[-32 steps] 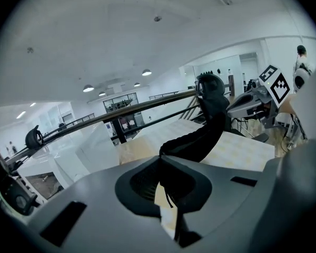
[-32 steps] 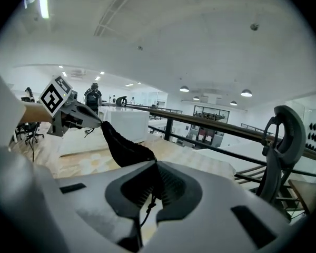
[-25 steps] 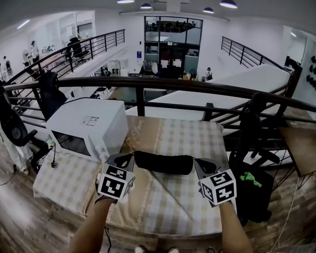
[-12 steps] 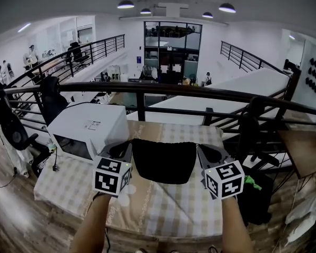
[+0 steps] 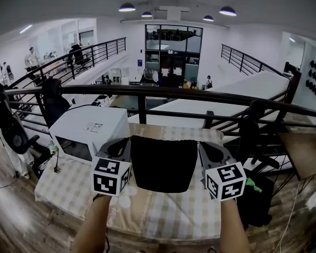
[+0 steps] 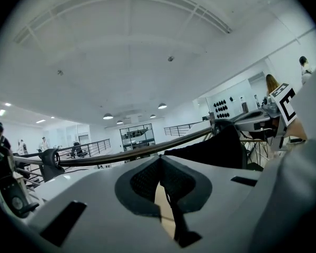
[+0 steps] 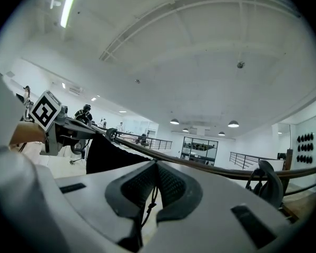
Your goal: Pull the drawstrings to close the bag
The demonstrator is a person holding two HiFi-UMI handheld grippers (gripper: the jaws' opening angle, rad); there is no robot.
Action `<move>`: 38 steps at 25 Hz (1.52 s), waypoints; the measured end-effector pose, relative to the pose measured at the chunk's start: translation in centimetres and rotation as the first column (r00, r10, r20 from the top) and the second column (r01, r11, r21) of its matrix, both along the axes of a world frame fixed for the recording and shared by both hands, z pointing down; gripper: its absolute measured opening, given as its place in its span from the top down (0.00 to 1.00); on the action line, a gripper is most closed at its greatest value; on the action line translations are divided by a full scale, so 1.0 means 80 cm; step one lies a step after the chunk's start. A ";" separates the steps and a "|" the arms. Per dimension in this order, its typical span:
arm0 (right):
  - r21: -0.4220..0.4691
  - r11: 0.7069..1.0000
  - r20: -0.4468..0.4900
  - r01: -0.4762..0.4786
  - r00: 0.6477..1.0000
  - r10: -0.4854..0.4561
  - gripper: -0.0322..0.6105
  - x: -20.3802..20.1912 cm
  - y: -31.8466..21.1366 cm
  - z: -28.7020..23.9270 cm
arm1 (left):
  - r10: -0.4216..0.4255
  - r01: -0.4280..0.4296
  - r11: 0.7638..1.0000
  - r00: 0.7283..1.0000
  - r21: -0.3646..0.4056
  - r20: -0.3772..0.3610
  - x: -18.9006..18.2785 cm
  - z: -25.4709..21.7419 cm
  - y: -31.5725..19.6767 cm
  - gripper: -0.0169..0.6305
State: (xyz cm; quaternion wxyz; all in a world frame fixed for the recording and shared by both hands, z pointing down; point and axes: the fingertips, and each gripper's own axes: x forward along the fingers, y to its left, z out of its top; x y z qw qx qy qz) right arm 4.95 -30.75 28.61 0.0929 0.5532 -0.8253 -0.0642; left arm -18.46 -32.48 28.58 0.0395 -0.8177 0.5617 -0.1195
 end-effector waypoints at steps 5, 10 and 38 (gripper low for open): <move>0.005 1.000 0.002 -0.027 1.000 0.027 0.92 0.004 -0.004 0.000 | -0.020 0.020 1.000 1.000 -0.010 0.001 -0.008 0.004 -0.005 0.93; -0.005 0.997 -0.002 -0.071 0.997 0.071 0.92 0.012 -0.008 0.005 | -0.047 0.047 0.999 0.999 -0.027 0.001 -0.023 0.014 -0.008 0.93; -0.030 0.976 0.040 -0.214 0.976 0.215 0.92 0.067 -0.007 0.022 | -0.196 0.195 0.980 0.979 -0.033 -0.055 -0.106 0.036 -0.011 0.94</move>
